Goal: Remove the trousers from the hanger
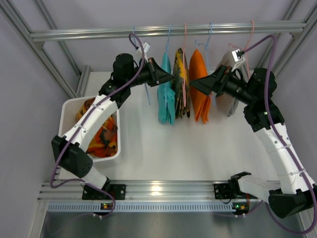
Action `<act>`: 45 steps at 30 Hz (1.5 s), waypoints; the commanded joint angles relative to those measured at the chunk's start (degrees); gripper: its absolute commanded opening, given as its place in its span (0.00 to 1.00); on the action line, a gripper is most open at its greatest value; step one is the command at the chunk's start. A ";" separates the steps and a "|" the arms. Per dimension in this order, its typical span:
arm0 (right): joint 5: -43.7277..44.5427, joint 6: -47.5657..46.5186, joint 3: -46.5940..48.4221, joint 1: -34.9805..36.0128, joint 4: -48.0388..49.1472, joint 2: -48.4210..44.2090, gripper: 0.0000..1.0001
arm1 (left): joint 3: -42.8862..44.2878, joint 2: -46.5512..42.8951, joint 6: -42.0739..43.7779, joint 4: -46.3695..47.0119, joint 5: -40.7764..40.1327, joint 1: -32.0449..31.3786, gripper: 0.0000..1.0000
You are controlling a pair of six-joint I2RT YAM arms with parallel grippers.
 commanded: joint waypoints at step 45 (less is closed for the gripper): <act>-0.68 12.09 6.03 17.92 23.13 12.93 0.90 | -17.12 -27.26 2.17 9.75 -3.59 -10.09 0.00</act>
